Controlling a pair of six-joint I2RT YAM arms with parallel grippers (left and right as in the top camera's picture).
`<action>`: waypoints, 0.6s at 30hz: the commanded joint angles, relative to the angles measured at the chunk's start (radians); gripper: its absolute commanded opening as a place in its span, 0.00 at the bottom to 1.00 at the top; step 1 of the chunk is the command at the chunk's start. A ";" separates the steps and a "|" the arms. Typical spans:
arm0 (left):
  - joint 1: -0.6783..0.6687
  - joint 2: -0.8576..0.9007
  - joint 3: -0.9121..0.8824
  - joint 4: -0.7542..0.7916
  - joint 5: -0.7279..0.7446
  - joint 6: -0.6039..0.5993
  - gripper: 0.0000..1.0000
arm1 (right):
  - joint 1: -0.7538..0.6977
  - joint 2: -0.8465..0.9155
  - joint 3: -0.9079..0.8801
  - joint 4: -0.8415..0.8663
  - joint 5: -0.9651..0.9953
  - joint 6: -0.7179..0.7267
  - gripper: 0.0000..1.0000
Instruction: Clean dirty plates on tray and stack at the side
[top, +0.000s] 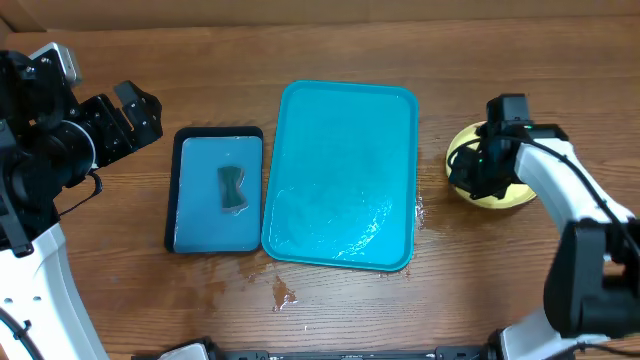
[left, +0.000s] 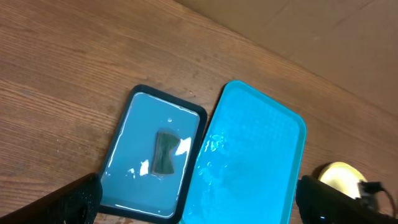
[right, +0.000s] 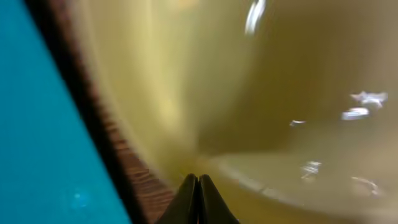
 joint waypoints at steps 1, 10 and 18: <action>0.006 0.002 0.012 0.000 -0.006 0.015 1.00 | -0.011 0.009 -0.002 -0.004 0.023 -0.025 0.04; 0.006 0.002 0.012 0.000 -0.006 0.015 1.00 | 0.042 -0.251 0.124 -0.174 -0.044 -0.040 0.04; 0.006 0.002 0.012 0.000 -0.006 0.015 1.00 | 0.154 -0.288 0.066 -0.173 -0.055 -0.025 0.04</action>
